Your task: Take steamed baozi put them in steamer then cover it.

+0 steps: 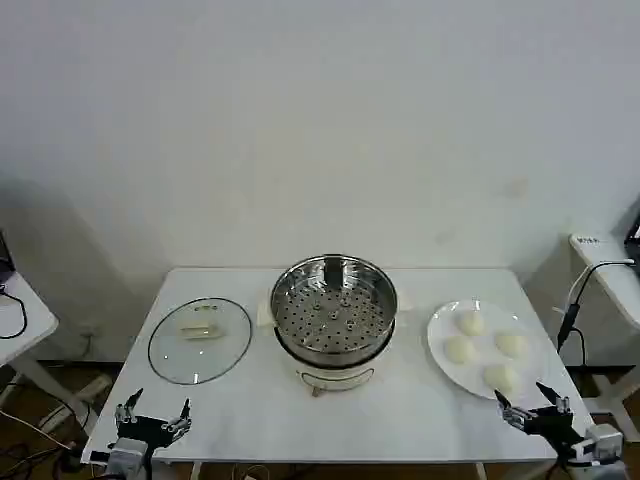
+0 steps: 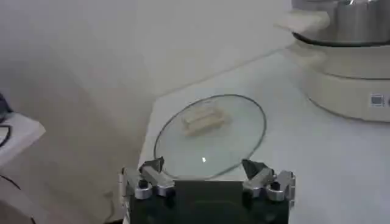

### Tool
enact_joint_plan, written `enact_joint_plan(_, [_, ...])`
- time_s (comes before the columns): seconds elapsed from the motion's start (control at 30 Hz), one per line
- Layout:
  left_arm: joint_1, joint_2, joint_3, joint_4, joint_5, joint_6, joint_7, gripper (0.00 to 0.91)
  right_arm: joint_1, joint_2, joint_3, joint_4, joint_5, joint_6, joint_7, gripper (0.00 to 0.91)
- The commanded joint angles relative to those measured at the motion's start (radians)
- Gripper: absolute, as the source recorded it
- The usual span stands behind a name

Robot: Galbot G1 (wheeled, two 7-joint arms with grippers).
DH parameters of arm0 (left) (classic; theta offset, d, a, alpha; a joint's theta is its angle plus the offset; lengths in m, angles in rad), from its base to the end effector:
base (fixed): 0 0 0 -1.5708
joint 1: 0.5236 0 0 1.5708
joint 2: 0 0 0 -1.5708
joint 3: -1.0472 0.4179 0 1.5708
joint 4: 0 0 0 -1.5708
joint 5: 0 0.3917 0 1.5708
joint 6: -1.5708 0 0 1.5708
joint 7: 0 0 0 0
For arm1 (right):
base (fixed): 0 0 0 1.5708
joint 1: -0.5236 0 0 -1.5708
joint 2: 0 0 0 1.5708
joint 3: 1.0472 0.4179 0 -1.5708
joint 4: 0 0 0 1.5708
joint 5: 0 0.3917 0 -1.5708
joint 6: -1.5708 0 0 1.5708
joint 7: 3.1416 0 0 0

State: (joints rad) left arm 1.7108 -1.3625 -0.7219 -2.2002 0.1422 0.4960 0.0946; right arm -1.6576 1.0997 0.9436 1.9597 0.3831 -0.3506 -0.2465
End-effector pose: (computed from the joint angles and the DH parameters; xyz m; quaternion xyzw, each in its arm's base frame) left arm 0.1396 0.0998 -0.3254 0.0225 -0.9475 -0.1896 0.2566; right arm 0.1720 -0.2540 -0.3314 0.0233 -0.9717 0.0686 0.2248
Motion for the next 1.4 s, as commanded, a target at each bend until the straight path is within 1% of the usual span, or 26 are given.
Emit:
enact_joint_plan(0.03, [0.001,-0.003,0.0,-0.002,0.0,0.0,0.0,0.907,0.16,-0.138,0.037,-0.018,0.0,-0.094,-0.01,0.907])
enact_joint_plan(0.1, [0.003,-0.005,0.0,-0.002,-0.001,0.0,0.0,0.907,0.216,-0.177,0.03,-0.03,-0.018,-0.132,-0.022,0.907])
enact_joint_plan(0.13, [0.003,-0.007,0.001,-0.001,-0.001,0.0,0.0,0.907,0.255,-0.225,0.011,-0.048,-0.049,-0.173,-0.043,0.907])
enact_joint_plan(0.17, [0.002,-0.008,0.002,0.0,0.0,0.0,-0.001,0.907,0.28,-0.251,-0.007,-0.055,-0.06,-0.192,-0.053,0.907])
enact_joint_plan(0.2, [0.002,-0.009,0.003,-0.001,0.0,0.0,-0.001,0.907,0.304,-0.292,-0.028,-0.072,-0.098,-0.203,-0.076,0.907])
enact_joint_plan(0.23, [0.002,-0.011,0.004,-0.004,0.001,-0.001,-0.001,0.907,0.342,-0.331,-0.044,-0.106,-0.144,-0.211,-0.148,0.907])
enact_joint_plan(0.27, [0.004,-0.013,0.004,-0.007,0.001,0.0,-0.001,0.907,0.376,-0.368,-0.06,-0.129,-0.18,-0.206,-0.192,0.907])
enact_joint_plan(0.3, [0.006,-0.016,0.004,-0.011,0.001,0.0,-0.001,0.907,0.387,-0.38,-0.064,-0.138,-0.192,-0.199,-0.21,0.907])
enact_joint_plan(0.37, [0.01,-0.022,0.002,-0.017,0.001,-0.001,-0.002,0.907,0.442,-0.46,-0.115,-0.193,-0.276,-0.163,-0.318,0.907])
enact_joint_plan(0.43, [0.017,-0.024,0.002,-0.019,0.002,-0.002,-0.006,0.907,0.511,-0.539,-0.178,-0.256,-0.33,-0.106,-0.374,0.907])
enact_joint_plan(0.47, [0.022,-0.024,0.004,-0.02,-0.002,-0.002,-0.01,0.907,0.537,-0.568,-0.193,-0.281,-0.357,-0.088,-0.415,0.907])
enact_joint_plan(0.5, [0.03,-0.021,0.006,-0.029,-0.009,-0.001,-0.01,0.907,0.537,-0.576,-0.205,-0.285,-0.366,-0.084,-0.421,0.907])
enact_joint_plan(0.57, [0.041,-0.019,0.009,-0.045,-0.013,-0.002,-0.009,0.907,0.609,-0.633,-0.274,-0.336,-0.436,-0.025,-0.516,0.907])
enact_joint_plan(0.6, [0.04,-0.024,0.007,-0.055,-0.02,0.0,-0.007,0.907,0.627,-0.642,-0.297,-0.343,-0.462,-0.009,-0.535,0.907])
enact_joint_plan(0.63, [0.039,-0.025,0.007,-0.059,-0.022,0.0,-0.008,0.907,0.664,-0.657,-0.361,-0.368,-0.504,0.0,-0.575,0.907])
enact_joint_plan(0.67, [0.039,-0.028,0.006,-0.065,-0.028,0.0,-0.007,0.907,0.687,-0.66,-0.383,-0.376,-0.523,0.01,-0.605,0.907])
enact_joint_plan(0.73, [0.042,-0.031,0.005,-0.071,-0.037,-0.001,-0.007,0.907,0.777,-0.667,-0.497,-0.427,-0.591,0.048,-0.66,0.907])
enact_joint_plan(0.87, [0.065,-0.026,0.0,-0.081,-0.045,-0.016,-0.003,0.907,1.016,-0.631,-0.721,-0.549,-0.701,0.104,-0.746,0.907])
enact_joint_plan(0.93, [0.077,-0.023,-0.005,-0.09,-0.048,-0.021,-0.001,0.907,1.075,-0.595,-0.775,-0.592,-0.735,0.115,-0.768,0.907])
enact_joint_plan(0.97, [0.083,-0.023,-0.007,-0.096,-0.052,-0.021,0.001,0.907,1.123,-0.573,-0.837,-0.625,-0.758,0.12,-0.783,0.907])
enact_joint_plan(1.07, [0.093,-0.027,-0.012,-0.112,-0.064,-0.02,0.004,0.907,1.213,-0.503,-0.917,-0.686,-0.808,0.163,-0.837,0.907])
enact_joint_plan(1.17, [0.104,-0.034,-0.012,-0.119,-0.064,-0.02,0.01,0.907,1.306,-0.444,-0.988,-0.75,-0.883,0.202,-0.872,0.907])
enact_joint_plan(1.23, [0.11,-0.039,-0.01,-0.114,-0.062,-0.021,0.008,0.907,1.357,-0.407,-1.03,-0.806,-0.88,0.271,-0.893,0.907])
enact_joint_plan(1.27, [0.115,-0.041,-0.01,-0.114,-0.061,-0.021,0.007,0.907,1.369,-0.387,-1.037,-0.831,-0.877,0.296,-0.897,0.907])
enact_joint_plan(1.3, [0.121,-0.042,-0.011,-0.114,-0.061,-0.021,0.007,0.907,1.377,-0.373,-1.037,-0.856,-0.872,0.337,-0.918,0.907])
enact_joint_plan(1.4, [0.135,-0.043,-0.016,-0.117,-0.061,-0.024,0.005,0.907,1.395,-0.333,-1.051,-0.9,-0.891,0.408,-0.937,0.907])
